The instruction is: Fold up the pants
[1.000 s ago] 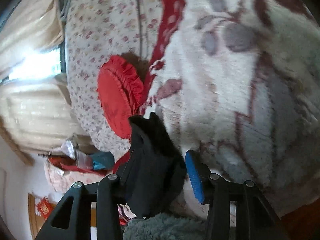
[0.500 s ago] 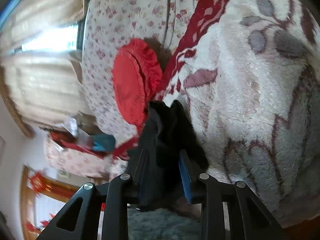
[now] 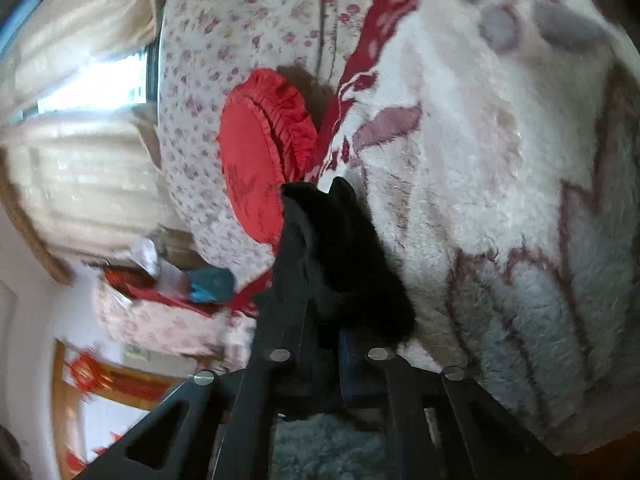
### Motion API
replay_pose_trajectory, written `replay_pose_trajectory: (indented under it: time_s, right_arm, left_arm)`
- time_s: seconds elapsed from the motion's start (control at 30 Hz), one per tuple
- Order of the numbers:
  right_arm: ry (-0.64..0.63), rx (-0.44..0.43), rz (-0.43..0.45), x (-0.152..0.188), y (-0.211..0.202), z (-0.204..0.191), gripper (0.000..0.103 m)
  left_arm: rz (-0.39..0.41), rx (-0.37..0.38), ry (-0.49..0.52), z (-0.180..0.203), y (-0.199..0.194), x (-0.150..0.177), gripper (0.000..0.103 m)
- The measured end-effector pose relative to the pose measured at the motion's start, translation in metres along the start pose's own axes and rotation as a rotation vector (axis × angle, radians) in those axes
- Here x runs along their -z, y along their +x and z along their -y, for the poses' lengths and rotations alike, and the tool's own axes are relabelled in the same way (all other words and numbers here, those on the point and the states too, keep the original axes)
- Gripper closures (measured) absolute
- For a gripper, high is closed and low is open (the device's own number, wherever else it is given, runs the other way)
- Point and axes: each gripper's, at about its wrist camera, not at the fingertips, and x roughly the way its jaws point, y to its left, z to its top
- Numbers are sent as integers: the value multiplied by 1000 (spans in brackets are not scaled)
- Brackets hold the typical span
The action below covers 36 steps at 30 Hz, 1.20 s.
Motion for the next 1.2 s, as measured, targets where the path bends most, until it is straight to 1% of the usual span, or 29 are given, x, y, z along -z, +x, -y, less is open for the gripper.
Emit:
replay_pose_trajectory:
  time_s: [0.07, 0.13, 0.2, 0.23, 0.27, 0.33, 0.4, 0.43, 0.47, 0.5, 0.53, 0.57, 0.6, 0.63, 0.67, 0.7, 0.73, 0.77, 0.8, 0.83, 0.87, 0.9, 0.93, 1.0, 1.03, 1.1, 1.13, 1.17, 1.2]
  right_arm:
    - [-49, 25, 5, 2, -5, -8, 96]
    - [-72, 26, 12, 3, -13, -13, 96]
    - [-78, 33, 8, 4, -17, -14, 96]
    - [-78, 52, 3, 4, -16, -10, 96]
    - [-68, 65, -5, 5, -14, -5, 96]
    - [-42, 91, -19, 5, -9, 8, 96]
    - [-28, 97, 5, 5, -10, 10, 96]
    - [-43, 125, 22, 3, -12, 6, 96]
    - [-71, 162, 48, 1, -16, 0, 96]
    - [-101, 204, 83, -2, -22, -6, 96]
    - [-141, 252, 142, -7, -32, -17, 96]
    - [-169, 286, 184, -11, -40, -26, 96]
    - [-207, 320, 227, -15, -46, -37, 96]
    - [-267, 331, 263, -19, -50, -56, 96]
    - [-311, 328, 268, -21, -47, -71, 95]
    - [-369, 317, 248, -23, -37, -91, 95]
    - [-429, 294, 200, -23, -20, -113, 95]
    - [-476, 272, 152, -20, -3, -129, 95]
    - [-525, 246, 95, -16, 18, -147, 95]
    - [-588, 196, -8, -9, 52, -172, 95]
    - [-619, 158, -82, -3, 78, -188, 95]
    - [-650, 121, -159, 5, 106, -203, 95]
    - [-674, 105, -241, 14, 138, -216, 95]
    - [-703, 131, -307, 31, 186, -228, 95]
    - [-688, 118, -368, 40, 219, -230, 95]
    - [-622, 94, -440, 52, 263, -222, 95]
    - [-585, 83, -485, 60, 285, -214, 95]
    - [-566, 70, -528, 67, 300, -208, 95]
    - [-557, 66, -599, 75, 320, -199, 95]
  left_arm:
    - [22, -49, 81, 13, -7, 2, 96]
    - [36, -48, 117, 18, -13, 2, 96]
    - [23, -57, 105, 12, -10, 0, 96]
    - [-4, -68, 94, 5, -3, 0, 96]
    - [-8, -58, 79, 0, 1, 0, 94]
    - [-4, -49, 63, -1, -1, -1, 93]
    - [0, -54, 65, 2, -6, -2, 92]
    - [7, -64, 75, 4, -10, -2, 91]
    - [24, -86, 99, 8, -15, -2, 88]
    - [58, -124, 136, 16, -22, -2, 84]
    - [107, -182, 171, 23, -29, 0, 81]
    - [185, -273, 219, 34, -39, 2, 81]
    - [263, -344, 275, 46, -47, 5, 81]
    - [305, -357, 312, 54, -51, 7, 81]
    - [346, -358, 367, 68, -54, 11, 81]
    - [360, -357, 402, 76, -52, 13, 81]
    - [362, -349, 465, 90, -45, 17, 79]
    - [342, -337, 506, 99, -36, 19, 77]
    - [303, -303, 548, 108, -21, 19, 77]
    - [283, -290, 563, 111, -11, 17, 77]
    - [276, -304, 569, 114, -1, 13, 77]
    - [282, -336, 562, 117, 9, 5, 77]
    - [283, -351, 549, 118, 16, -3, 77]
    - [253, -380, 494, 112, 33, -24, 77]
    - [238, -389, 463, 107, 38, -31, 77]
    - [188, -368, 371, 91, 48, -42, 75]
    - [185, -333, 327, 82, 48, -44, 74]
    - [187, -307, 307, 76, 46, -45, 74]
    - [188, -299, 296, 72, 44, -45, 74]
